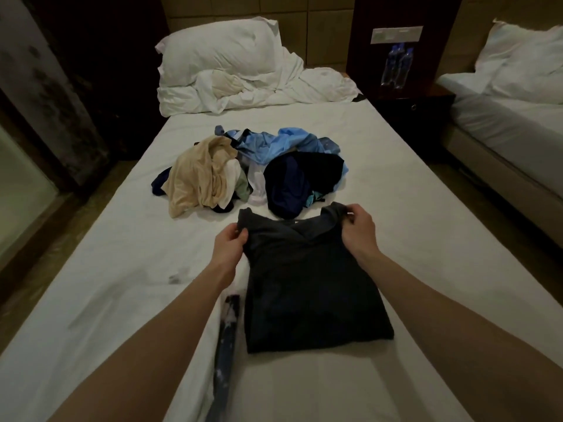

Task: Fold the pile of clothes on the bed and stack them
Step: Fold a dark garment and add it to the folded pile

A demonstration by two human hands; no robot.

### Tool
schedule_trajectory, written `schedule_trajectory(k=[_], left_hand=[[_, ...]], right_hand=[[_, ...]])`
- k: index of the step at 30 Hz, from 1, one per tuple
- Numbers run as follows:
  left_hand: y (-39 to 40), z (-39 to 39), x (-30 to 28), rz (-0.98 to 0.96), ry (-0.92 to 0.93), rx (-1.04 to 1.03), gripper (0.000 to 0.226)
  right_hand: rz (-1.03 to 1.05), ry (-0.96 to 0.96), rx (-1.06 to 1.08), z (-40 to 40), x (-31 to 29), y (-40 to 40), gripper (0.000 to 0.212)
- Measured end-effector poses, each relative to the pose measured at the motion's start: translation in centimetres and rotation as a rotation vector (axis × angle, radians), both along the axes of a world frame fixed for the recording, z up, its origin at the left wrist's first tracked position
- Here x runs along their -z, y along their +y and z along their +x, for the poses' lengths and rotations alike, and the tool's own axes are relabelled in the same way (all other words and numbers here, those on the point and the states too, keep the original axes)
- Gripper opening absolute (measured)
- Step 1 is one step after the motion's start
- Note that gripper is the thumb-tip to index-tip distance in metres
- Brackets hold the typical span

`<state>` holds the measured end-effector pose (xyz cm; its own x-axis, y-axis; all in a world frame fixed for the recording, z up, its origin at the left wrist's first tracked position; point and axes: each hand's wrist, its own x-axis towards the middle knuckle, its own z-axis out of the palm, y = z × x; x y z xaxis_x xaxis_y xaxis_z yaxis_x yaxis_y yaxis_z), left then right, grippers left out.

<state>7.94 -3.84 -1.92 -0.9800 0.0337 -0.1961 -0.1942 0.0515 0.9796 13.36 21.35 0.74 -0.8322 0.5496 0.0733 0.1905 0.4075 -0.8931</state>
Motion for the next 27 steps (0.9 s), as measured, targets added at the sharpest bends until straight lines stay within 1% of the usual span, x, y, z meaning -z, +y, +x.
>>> schedule_trajectory(k=[2, 4, 6, 7, 8, 10, 12, 13, 14, 15, 18, 20, 23, 27], left_hand=[[0.6, -2.5, 1.6, -0.155, 0.017, -0.041, 0.019], [0.9, -4.5, 3.7, -0.335, 0.021, -0.063, 0.020], [0.9, -6.1, 5.8, -0.601, 0.009, -0.030, 0.021], [1.0, -6.7, 6.5, -0.728, 0.005, -0.005, 0.024], [1.3, -7.1, 6.9, -0.800, 0.008, 0.012, 0.029], [2.4, -7.3, 6.8, -0.824, 0.009, 0.042, 0.040], [3.4, -7.3, 6.5, -0.860, 0.010, 0.106, 0.043], [3.8, -7.2, 6.3, -0.877, 0.006, 0.140, 0.042], [3.9, -6.9, 6.1, -0.855, 0.002, 0.152, 0.040], [3.9, -6.6, 5.6, -0.774, -0.007, 0.135, 0.038], [3.4, -5.1, 3.2, -0.368, -0.044, 0.038, 0.026], [2.4, -3.9, 1.2, -0.206, -0.041, 0.016, 0.019], [0.4, -1.2, -1.8, -0.085, -0.024, 0.049, 0.018], [-1.8, 3.9, -5.8, 0.007, 0.004, 0.013, 0.017]], right_hand=[[-0.009, -0.117, 0.027, -3.1, 2.2, 0.7, 0.021], [0.076, -0.281, 0.049, -5.4, 4.8, 1.5, 0.025], [0.204, -0.483, 0.049, -6.8, 6.9, 2.2, 0.035], [0.240, -0.535, 0.048, -7.1, 7.6, 2.3, 0.036], [0.237, -0.527, 0.041, -7.4, 8.1, 2.4, 0.034], [0.137, -0.417, 0.016, -7.8, 8.7, 2.5, 0.031], [0.048, -0.370, -0.015, -7.8, 8.1, 2.3, 0.039], [0.014, -0.358, -0.024, -7.7, 7.6, 2.2, 0.037], [-0.029, -0.338, -0.027, -7.6, 7.0, 2.1, 0.032], [-0.082, -0.307, -0.025, -7.3, 6.3, 2.0, 0.028], [-0.240, -0.212, -0.037, -6.0, 3.4, 1.5, 0.017], [-0.283, -0.162, -0.098, -4.4, 1.0, 1.1, 0.010], [-0.328, -0.110, -0.164, -1.1, -2.2, 0.0, 0.010], [-0.348, -0.017, -0.144, 4.5, -5.7, -2.1, 0.021]])
